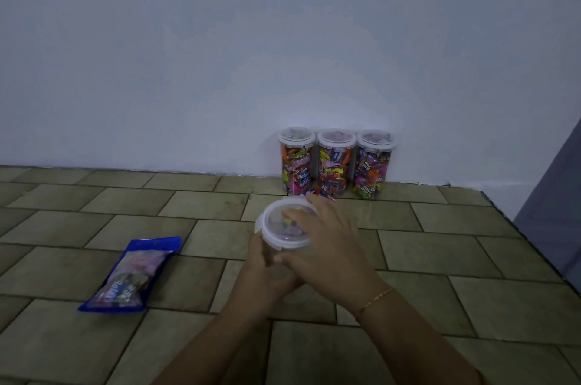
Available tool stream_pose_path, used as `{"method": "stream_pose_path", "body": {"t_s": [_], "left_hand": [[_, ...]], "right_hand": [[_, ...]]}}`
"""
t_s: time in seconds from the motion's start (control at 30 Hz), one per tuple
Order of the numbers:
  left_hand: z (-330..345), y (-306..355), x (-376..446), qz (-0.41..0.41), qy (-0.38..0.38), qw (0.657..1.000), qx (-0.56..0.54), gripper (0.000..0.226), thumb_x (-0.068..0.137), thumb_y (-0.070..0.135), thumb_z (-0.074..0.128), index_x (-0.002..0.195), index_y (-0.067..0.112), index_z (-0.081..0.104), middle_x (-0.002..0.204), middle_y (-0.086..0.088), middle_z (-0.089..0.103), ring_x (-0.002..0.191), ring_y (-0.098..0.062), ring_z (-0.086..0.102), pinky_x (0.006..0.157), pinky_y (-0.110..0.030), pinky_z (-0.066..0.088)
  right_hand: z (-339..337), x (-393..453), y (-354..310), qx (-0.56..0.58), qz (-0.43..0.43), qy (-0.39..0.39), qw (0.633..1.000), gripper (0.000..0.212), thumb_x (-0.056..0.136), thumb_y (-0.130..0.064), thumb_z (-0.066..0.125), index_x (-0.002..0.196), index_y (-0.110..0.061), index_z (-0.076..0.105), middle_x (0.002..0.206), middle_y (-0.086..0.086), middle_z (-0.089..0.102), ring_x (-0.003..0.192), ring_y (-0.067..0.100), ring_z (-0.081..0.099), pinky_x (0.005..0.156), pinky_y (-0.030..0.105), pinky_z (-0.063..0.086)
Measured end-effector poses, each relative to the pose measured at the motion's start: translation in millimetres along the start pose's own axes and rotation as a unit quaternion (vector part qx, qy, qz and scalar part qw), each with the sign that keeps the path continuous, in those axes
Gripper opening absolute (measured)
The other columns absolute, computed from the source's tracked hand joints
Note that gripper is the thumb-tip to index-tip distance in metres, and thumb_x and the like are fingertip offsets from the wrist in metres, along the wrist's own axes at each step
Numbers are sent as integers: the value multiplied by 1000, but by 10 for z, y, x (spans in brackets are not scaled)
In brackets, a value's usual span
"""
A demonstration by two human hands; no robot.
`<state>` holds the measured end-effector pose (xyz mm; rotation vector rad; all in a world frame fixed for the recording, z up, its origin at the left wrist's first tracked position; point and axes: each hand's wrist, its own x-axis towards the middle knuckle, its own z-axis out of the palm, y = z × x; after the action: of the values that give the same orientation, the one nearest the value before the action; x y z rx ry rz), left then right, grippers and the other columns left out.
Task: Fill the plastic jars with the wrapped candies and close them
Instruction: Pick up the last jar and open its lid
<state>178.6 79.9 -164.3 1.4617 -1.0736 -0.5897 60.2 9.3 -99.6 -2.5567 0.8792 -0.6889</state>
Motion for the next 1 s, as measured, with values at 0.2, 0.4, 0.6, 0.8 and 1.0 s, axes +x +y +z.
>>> {"method": "stream_pose_path", "body": {"t_s": [0.2, 0.4, 0.6, 0.8, 1.0], "left_hand": [[-39, -38, 37, -8, -11, 1000, 28, 84, 53, 45, 82, 125, 44, 38, 118, 32, 55, 113, 3, 55, 92, -25, 48], [-61, -48, 58, -32, -11, 999, 34, 86, 60, 22, 89, 123, 44, 35, 116, 28, 53, 115, 4, 50, 82, -7, 44], [-44, -67, 42, -32, -21, 997, 64, 93, 51, 45, 88, 123, 51, 30, 128, 22, 46, 122, -5, 45, 100, -27, 42], [-60, 1, 47, -43, -38, 997, 56, 89, 44, 43, 86, 113, 52, 31, 120, 28, 47, 109, 19, 44, 83, -1, 36], [15, 7, 57, -45, -55, 996, 56, 85, 47, 38, 88, 112, 46, 34, 120, 24, 50, 108, 19, 45, 79, 1, 38]], "right_hand": [[-56, 63, -15, 80, -5, 5, 997, 52, 70, -41, 76, 119, -39, 60, 139, -15, 40, 130, 7, 25, 108, 23, 21], [-21, 22, 3, 153, 13, 31, 988, 43, 66, -34, 81, 107, -32, 70, 122, -18, 47, 125, 7, 35, 106, 22, 30], [-106, 31, -20, 272, 48, 84, 957, 29, 71, -30, 78, 100, -32, 71, 117, -17, 55, 113, -2, 46, 89, 2, 33], [-260, 87, 170, 347, 131, 198, 907, 13, 90, -35, 57, 99, -35, 66, 92, -13, 67, 85, 1, 62, 74, 17, 51], [-237, 22, 604, 552, 365, 229, 713, 17, 97, -27, 45, 89, -19, 58, 100, 7, 59, 84, 29, 61, 57, 36, 58]]}}
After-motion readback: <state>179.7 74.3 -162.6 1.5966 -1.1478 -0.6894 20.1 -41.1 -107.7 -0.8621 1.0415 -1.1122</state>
